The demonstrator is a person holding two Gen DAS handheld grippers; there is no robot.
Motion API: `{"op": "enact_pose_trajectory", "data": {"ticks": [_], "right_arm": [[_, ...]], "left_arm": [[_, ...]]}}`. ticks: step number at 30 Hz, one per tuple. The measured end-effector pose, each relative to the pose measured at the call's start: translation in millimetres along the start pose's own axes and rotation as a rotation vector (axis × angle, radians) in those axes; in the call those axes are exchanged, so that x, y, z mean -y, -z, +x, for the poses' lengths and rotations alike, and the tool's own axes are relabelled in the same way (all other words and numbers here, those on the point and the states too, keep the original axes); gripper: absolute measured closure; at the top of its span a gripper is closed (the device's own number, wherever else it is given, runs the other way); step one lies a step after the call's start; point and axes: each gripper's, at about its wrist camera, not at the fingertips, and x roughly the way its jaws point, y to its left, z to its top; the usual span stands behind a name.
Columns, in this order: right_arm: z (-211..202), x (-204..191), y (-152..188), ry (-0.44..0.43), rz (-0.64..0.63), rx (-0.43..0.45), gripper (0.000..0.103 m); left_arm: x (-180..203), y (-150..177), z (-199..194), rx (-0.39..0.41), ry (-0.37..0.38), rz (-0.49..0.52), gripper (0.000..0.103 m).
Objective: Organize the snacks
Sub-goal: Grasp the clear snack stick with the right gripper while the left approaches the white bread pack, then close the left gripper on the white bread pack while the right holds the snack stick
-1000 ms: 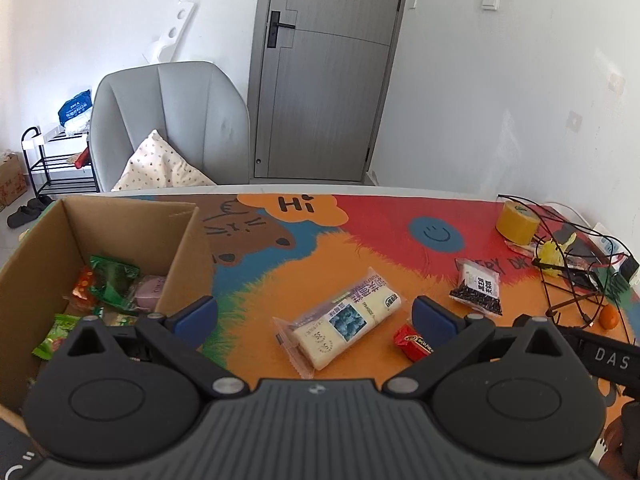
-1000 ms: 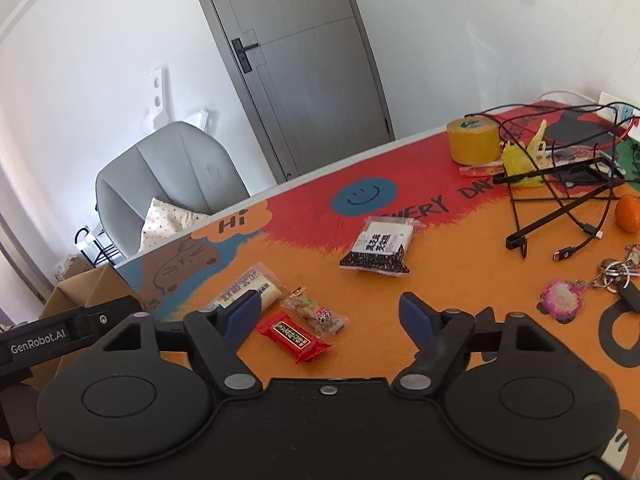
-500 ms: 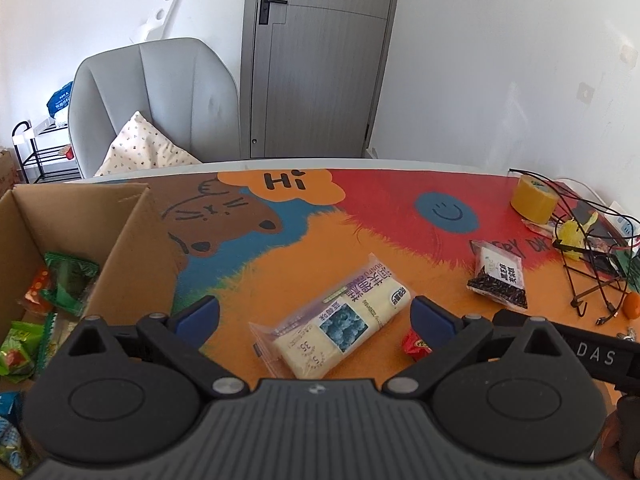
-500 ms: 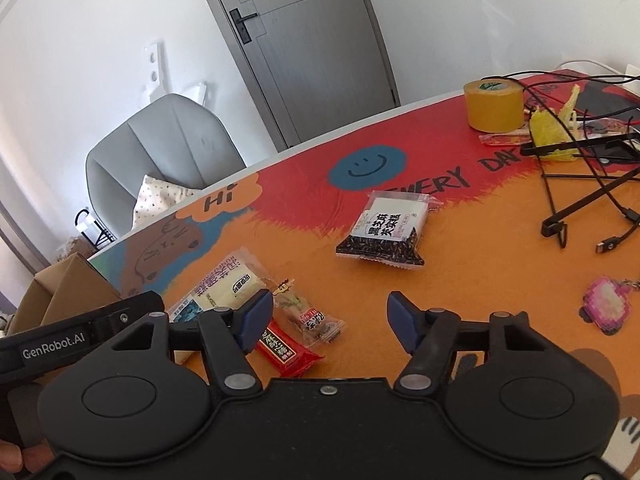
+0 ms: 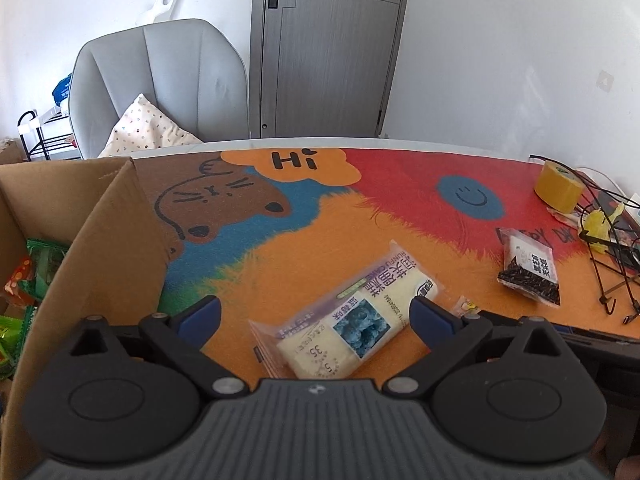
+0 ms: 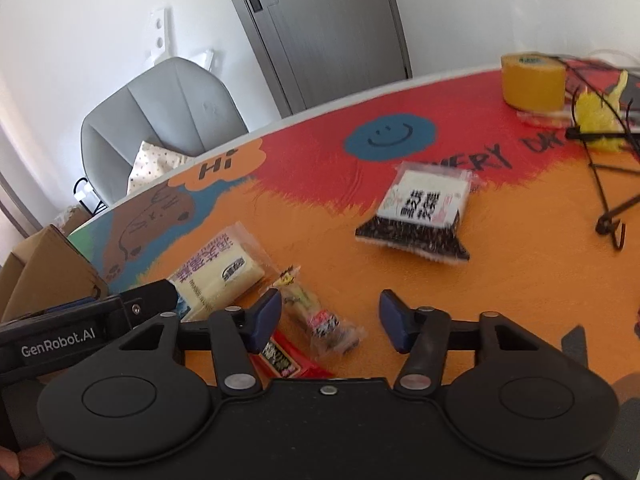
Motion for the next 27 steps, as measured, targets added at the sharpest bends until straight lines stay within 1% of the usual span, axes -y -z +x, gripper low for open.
{"op": "enact_pose_trajectory", "data": {"ticks": [1,2,4,10,13,17,19,20,22,23,24,25,27], "right_arm": [[0,-1,0,0.006,-0.010,0.003,0.062],[1,-1,0,0.002,-0.013,0.001,0.072],[1,2,0,-0.010,-0.004,-0.009,0.082],[-8,12,3,0.019,0.014,0.003,0.082],[-13,18,5,0.045,0.032,0.009,0.082],[-17,23,6,0.068,0.043,0.005,0.081],[-17,21,7,0.077,0.036,0.004,0.079],[-17,19,8,0.084,0.028,0.005,0.077],[-16,12,9,0.106,-0.007,0.008,0.076],[-16,8,10,0.124,-0.036,0.008,0.076],[-15,3,11,0.131,-0.060,0.006,0.077],[-16,1,12,0.125,-0.069,0.004,0.081],[-17,0,14,0.110,-0.071,0.001,0.083]], "left_arm": [[0,0,2,-0.003,-0.004,0.002,0.002],[1,1,4,-0.006,-0.008,0.002,0.003],[3,1,6,-0.007,-0.008,0.008,0.002],[13,4,15,0.001,0.000,0.046,0.002],[16,7,22,-0.014,-0.005,0.061,0.002],[17,12,25,-0.035,0.013,0.067,0.003],[18,14,24,-0.035,0.022,0.071,0.008],[18,15,23,-0.039,0.020,0.076,0.016],[18,17,21,-0.039,0.018,0.086,0.022],[18,17,20,-0.038,0.023,0.090,0.028],[17,18,18,-0.036,0.031,0.093,0.035],[17,19,16,-0.035,0.036,0.097,0.038],[16,20,12,-0.036,0.046,0.096,0.047]]}}
